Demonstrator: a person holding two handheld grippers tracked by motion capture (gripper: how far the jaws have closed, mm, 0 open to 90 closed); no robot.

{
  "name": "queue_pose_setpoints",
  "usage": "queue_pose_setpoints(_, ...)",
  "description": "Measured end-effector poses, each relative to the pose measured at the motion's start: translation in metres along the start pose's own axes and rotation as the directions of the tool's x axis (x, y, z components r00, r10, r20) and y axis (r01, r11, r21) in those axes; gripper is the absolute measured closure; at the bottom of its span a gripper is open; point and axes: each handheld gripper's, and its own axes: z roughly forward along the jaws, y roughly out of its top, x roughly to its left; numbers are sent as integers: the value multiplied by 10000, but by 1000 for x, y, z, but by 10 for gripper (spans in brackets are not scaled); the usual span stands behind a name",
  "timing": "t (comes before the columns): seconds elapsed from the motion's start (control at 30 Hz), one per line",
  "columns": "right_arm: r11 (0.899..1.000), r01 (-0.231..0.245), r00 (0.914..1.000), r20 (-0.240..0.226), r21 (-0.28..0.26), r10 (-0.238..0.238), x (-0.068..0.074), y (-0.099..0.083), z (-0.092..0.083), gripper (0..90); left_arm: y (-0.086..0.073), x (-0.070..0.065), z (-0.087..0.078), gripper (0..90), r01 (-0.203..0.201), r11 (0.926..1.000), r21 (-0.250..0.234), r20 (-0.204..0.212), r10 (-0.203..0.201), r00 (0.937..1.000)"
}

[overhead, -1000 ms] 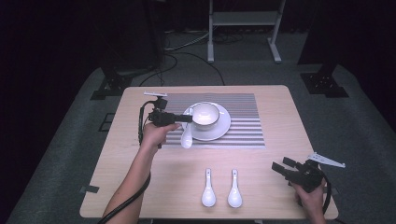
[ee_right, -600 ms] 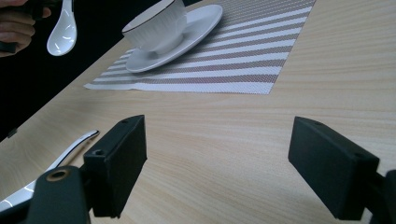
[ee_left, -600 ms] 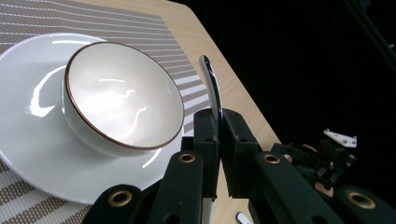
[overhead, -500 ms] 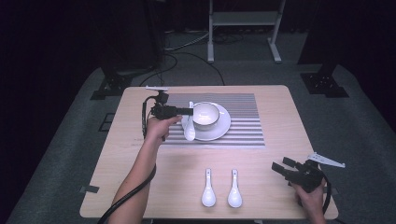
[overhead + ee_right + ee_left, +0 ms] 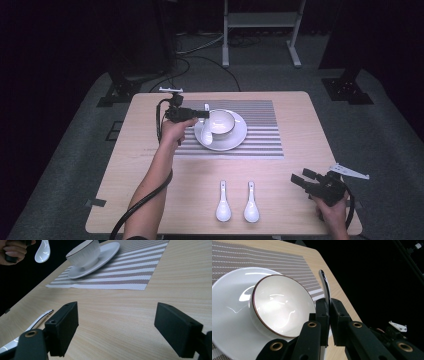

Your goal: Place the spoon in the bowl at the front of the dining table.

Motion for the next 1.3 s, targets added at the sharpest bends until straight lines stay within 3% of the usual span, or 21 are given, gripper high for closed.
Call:
queue_pose_setpoints(0.1,10000,-3,10000,-4,1,3,0,0,0,184,4,1,2,849,94,9998,-177,138,-92,9999)
queue_pose_setpoints(0.2,10000,1,10000,-4,-1,-1,0,0,0,184,10,1,4,849,112,9997,-201,-65,-113,9999)
queue_pose_setpoints(0.43,10000,10,10000,-29,5,-10,0,0,0,184,17,4,10,849,286,9982,-520,76,-282,9996)
queue_pose_setpoints(0.5,10000,17,10000,-32,3,-17,0,0,0,184,18,6,13,849,284,9987,-413,-78,-287,9996)
queue_pose_setpoints(0.7,10000,1,10000,-48,-1,-1,0,0,0,184,21,11,20,849,419,9967,-689,-79,-426,9991)
queue_pose_setpoints(1.2,10000,24,10000,-82,19,-24,0,0,0,184,23,27,32,847,793,9878,-1338,-720,-895,9934)
queue_pose_setpoints(1.3,10000,23,10000,-84,26,-22,0,0,0,184,22,29,35,850,726,9891,-1280,-876,-842,9926)
